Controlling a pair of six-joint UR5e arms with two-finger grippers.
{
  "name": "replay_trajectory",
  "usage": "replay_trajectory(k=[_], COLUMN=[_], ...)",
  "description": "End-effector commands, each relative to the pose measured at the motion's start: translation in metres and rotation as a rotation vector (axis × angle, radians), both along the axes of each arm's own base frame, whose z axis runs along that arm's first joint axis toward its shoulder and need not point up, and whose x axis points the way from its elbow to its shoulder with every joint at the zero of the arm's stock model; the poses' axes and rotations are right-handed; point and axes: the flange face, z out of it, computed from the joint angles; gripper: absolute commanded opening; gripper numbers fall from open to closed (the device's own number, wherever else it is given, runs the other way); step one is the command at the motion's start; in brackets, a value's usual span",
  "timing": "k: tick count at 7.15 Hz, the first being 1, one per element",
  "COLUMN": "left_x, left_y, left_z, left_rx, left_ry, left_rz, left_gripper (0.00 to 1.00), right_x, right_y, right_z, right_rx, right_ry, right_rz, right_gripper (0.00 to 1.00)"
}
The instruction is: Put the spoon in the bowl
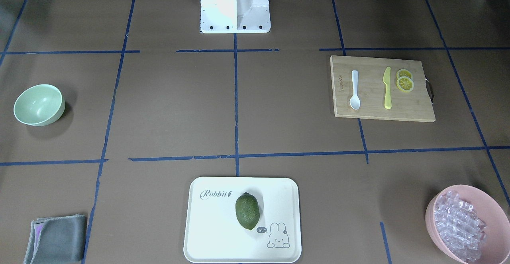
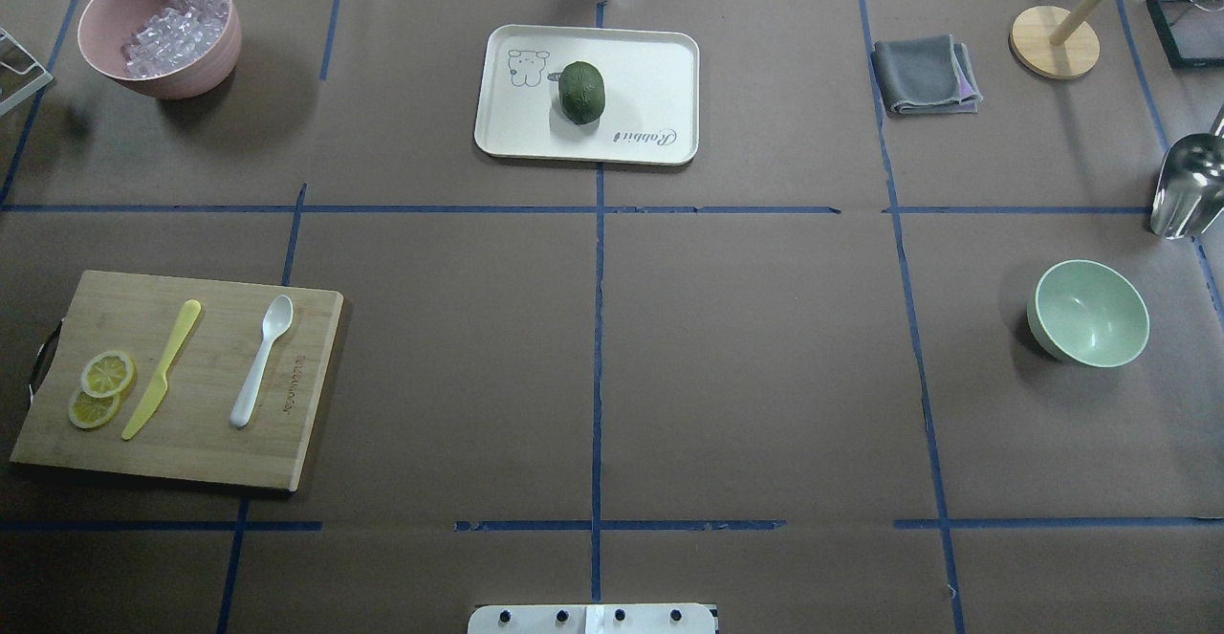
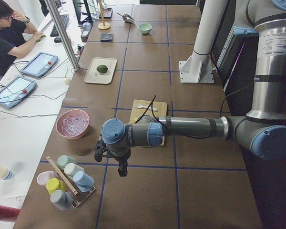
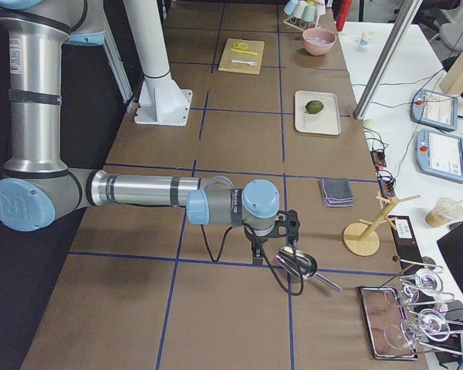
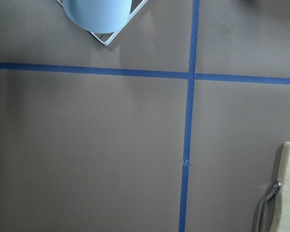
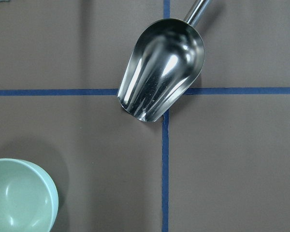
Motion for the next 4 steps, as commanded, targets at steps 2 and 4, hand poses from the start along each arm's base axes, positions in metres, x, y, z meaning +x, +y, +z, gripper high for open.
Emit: replay_trajectory(k=[2,4], left_x=[0.0000,0.0000], left_y=[-0.0006,-0.0007], left_z=[-0.0006,-0.0014], left_rx=[0.001,0.001], left_ry=[0.000,0.000], left_rz=[-0.001,-0.002], left_gripper=[1.00,1.00], right_x=[0.0000,0.0000], right_y=[0.0015,0.0008], right_z=[0.0006,-0.0001], right_rx=[0.000,-0.003], right_ry=[0.000,-0.001], right_rz=[0.003,0.007], right_gripper=[1.00,1.00])
